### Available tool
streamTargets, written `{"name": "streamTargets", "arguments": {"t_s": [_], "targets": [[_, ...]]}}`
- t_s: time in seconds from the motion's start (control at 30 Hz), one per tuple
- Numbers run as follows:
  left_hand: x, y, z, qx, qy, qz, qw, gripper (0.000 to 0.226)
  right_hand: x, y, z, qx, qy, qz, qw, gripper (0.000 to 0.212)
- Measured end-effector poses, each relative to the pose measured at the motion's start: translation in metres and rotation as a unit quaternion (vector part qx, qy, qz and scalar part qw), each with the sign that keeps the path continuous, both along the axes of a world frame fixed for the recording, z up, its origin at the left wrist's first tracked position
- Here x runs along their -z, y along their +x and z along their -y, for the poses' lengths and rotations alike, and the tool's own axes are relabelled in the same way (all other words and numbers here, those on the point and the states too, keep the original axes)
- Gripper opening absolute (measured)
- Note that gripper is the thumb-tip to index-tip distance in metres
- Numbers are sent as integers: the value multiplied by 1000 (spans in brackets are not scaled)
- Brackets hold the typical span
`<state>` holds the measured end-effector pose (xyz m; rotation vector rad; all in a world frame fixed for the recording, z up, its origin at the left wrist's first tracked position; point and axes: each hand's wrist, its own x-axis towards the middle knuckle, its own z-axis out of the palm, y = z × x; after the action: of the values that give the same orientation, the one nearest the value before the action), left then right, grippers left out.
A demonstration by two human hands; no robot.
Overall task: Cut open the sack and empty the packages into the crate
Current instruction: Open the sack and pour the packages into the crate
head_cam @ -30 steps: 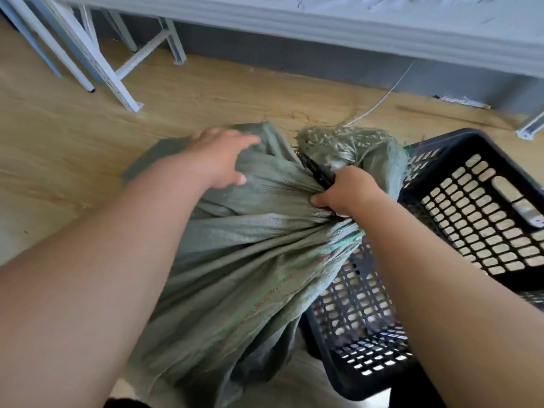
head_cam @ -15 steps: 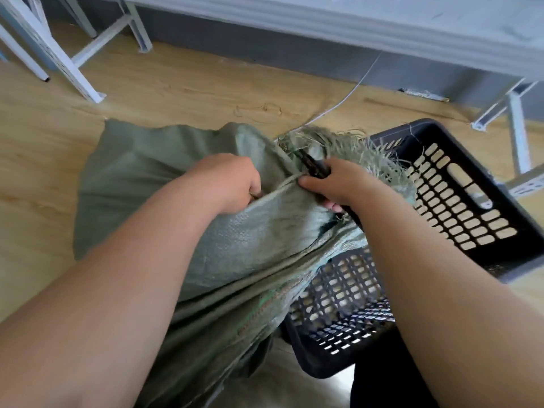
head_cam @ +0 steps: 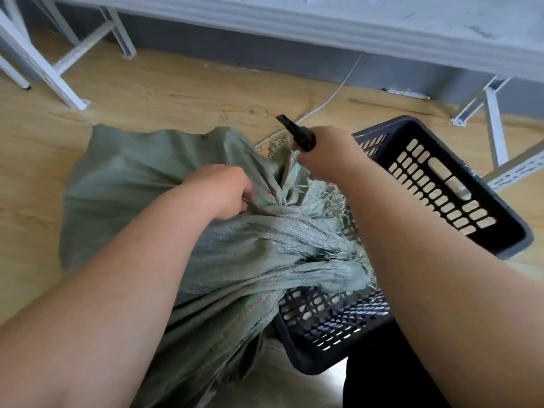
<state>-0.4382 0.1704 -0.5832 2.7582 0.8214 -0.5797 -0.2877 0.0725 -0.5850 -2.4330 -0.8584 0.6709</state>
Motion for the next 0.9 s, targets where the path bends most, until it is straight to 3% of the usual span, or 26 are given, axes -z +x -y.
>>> {"name": "streamTargets", "arguments": {"t_s": [0.07,0.13,0.3,0.43,0.53,0.6,0.7,0.8,0.9], "targets": [[-1,-1,1,4,-5,-7,1000,23,13,-13,-19,-47,56,-35,997,39],[-2,-4,0,3,-14,-2,1000,22,38,-23,-24,-83,9,-28,996,47],[-2,-6,-2,-20,-41,25,999,22,75,-23,-2,-4,-10,36,999,54],[2,-2,0,-29,-45,29,998,22,91,-28,28,58,-152,-81,983,38],[4,-2,-2,-33,-42,36,998,23,87,-28,45,65,-254,-141,955,40],[5,-3,-2,-32,-42,37,998,23,83,-20,44,116,-198,-139,963,33],[6,-4,-3,-34,-39,44,998,21,63,-12,21,189,-40,-23,981,25],[6,-8,-4,-36,-23,66,997,22,35,-29,-21,97,92,-1,991,28],[8,-17,-6,-68,-38,117,990,12,14,-57,-68,-29,124,14,992,31]]}}
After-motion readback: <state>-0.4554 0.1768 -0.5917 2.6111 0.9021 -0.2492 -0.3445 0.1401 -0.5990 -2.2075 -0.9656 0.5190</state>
